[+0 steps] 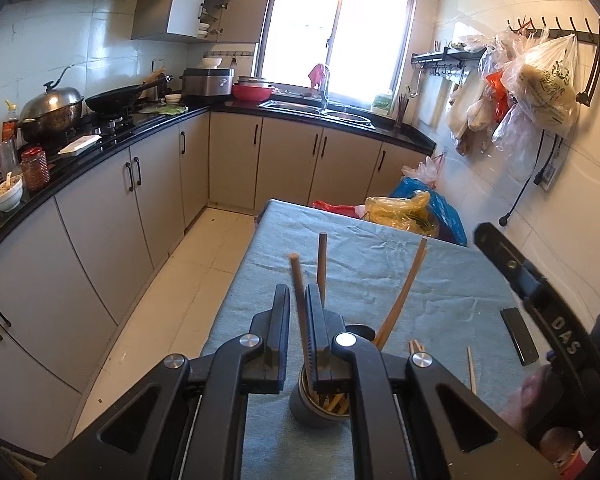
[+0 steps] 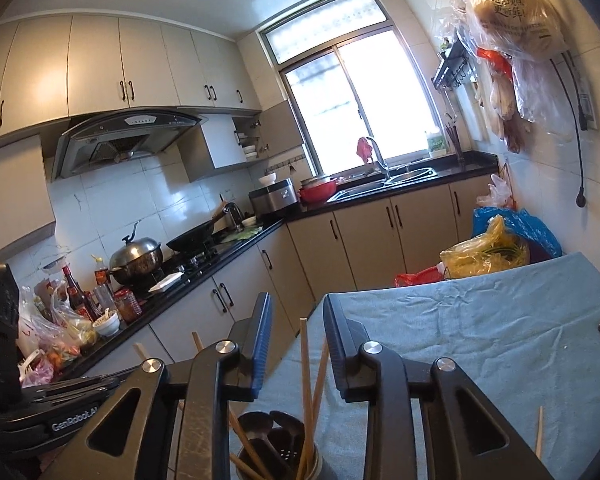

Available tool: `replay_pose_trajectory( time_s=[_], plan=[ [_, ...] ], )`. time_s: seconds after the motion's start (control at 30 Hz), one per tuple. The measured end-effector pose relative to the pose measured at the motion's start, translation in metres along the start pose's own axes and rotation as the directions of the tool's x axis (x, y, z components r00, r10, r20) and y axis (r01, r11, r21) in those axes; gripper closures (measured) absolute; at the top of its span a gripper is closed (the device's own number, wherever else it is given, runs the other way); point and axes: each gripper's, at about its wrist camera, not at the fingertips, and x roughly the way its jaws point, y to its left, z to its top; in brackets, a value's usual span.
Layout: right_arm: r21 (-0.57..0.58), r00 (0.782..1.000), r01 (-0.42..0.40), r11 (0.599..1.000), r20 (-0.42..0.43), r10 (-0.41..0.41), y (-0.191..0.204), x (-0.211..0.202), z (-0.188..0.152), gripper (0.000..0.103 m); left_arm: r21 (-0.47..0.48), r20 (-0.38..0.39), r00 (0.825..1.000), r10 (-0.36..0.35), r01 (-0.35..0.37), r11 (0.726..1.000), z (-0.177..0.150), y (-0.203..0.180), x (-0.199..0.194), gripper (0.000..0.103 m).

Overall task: Organize utensils
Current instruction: 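Open both grippers to drop the chopsticks into the holder cup, then move both open grippers back down to the remaining chopsticks on the towel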

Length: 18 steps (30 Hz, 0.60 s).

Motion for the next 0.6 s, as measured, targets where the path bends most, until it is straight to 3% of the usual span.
replay_pose_trajectory(
  time_s=[0.1,0.6],
  plan=[
    [0.019,1.0,0.002,1.0,0.011,-0.002,-0.007,-0.013,0.001,0.071,0.003,0.018,1.0,0.01,-0.01,1.0,-0.002,-0.004,-0.006,0.079],
    [0.088,0.998,0.055,0.995,0.007,-0.056,-0.041,-0.074,-0.012,0.061,0.046,0.072,0.996,0.054,-0.057,0.997,-0.019,-0.028,-0.036,0.077]
  ],
)
